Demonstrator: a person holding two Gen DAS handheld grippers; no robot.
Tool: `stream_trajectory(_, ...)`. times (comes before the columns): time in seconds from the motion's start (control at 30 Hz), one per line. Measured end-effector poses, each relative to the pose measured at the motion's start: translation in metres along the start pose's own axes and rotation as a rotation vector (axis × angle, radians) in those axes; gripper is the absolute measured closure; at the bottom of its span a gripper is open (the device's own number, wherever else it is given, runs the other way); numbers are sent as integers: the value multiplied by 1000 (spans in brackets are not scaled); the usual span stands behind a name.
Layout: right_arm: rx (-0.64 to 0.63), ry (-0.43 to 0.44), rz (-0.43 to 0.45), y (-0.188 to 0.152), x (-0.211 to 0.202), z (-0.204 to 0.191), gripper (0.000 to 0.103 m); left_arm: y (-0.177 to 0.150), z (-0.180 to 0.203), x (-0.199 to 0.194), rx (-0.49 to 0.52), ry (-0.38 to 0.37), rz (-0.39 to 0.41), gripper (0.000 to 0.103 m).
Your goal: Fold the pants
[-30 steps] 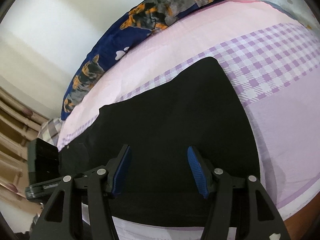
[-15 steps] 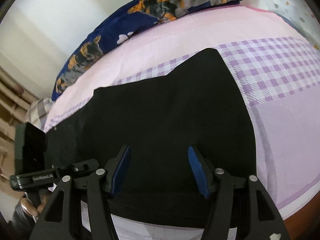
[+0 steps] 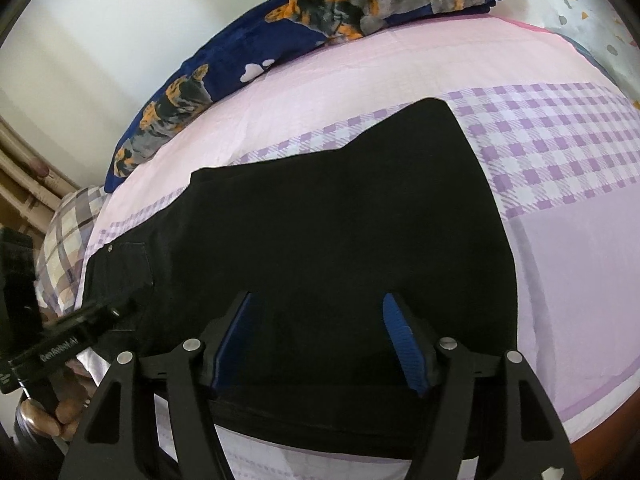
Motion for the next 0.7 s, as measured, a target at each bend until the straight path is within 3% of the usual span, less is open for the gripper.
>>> stream_trajectory(0.17,-34,-39,48,14,-11,4,39,1,26,-8,134,-15,44,76)
stream_trajectory(0.3,-73,-103,85,37,-20,15,39,-15,51,7,246,-45,-19,72)
stream_trajectory(0.4,-99,-141,96,56,-20,26,41,-29,55,21,276,-58,-89,72)
stream_trajectory(0.5,-123,-165,93,72,-14,32,48,-43,51,36,264,-53,-159,72)
stream_trajectory(0.7,-159,-221,100,97,10,38,69,-45,53,39,292,-35,-147,72)
Point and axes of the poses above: each gripper's, at about its wrist camera, not at the fingertips, and x roughly the way its jaws point, z to its right, y to its top, the point moved 10 cm from there along x, roughly the way its jaws point, and after that the axes turned 2 degrees about x, right-handed, at the moved point
